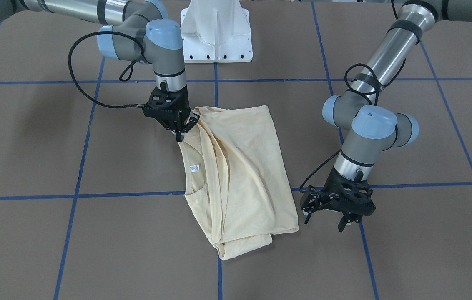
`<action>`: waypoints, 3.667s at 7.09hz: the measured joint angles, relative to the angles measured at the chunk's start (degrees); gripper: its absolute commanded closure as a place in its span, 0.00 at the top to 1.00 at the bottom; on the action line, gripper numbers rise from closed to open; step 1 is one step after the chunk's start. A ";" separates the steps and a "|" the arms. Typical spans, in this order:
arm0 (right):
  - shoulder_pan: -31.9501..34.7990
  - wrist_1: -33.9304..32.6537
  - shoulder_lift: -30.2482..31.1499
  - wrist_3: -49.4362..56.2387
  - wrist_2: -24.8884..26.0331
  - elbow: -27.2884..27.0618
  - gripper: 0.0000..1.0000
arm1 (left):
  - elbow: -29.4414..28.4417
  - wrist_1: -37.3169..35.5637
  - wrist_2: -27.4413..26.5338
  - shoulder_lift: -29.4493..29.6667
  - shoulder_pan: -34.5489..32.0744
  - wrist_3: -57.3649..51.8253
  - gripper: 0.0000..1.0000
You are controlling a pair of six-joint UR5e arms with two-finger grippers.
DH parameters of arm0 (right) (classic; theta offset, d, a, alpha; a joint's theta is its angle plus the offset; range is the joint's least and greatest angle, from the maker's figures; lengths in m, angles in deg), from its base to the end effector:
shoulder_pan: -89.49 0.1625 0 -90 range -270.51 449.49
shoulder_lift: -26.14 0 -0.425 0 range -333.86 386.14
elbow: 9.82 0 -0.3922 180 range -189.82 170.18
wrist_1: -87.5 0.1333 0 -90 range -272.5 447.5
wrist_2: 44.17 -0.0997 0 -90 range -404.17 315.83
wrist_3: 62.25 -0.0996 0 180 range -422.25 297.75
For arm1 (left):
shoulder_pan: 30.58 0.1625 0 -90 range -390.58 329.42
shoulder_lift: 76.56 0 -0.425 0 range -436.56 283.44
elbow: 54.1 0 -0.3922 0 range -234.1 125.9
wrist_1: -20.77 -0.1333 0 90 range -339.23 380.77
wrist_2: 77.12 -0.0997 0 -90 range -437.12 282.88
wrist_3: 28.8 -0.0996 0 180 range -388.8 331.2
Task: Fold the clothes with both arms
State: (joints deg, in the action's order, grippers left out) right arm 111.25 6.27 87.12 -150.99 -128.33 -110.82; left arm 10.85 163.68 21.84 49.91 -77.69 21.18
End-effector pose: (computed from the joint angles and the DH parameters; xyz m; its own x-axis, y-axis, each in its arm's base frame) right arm -0.5475 -0.3730 0.2722 0.6214 0.2245 0.7506 -0.4263 0.9007 0.0836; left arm 0.4370 -0.6435 0.3794 0.6297 0.2554 -0.7336 0.2915 0.7977 0.5279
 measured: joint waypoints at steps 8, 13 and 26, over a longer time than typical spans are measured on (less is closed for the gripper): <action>-0.99 0.70 -7.26 5.91 1.24 3.32 0.65 | 0.00 0.00 0.00 -0.05 0.00 0.12 1.00; 2.08 12.51 -10.64 10.77 -2.13 13.63 0.47 | 1.92 -0.06 0.00 -1.42 -0.08 0.12 1.00; 4.47 15.91 -5.62 15.48 -7.20 11.18 0.00 | 2.73 -0.09 0.06 -2.03 0.03 0.21 1.00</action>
State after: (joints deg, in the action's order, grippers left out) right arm 115.72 22.18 81.49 -135.51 -135.52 -99.63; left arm 13.58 163.59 21.90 47.88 -77.66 21.38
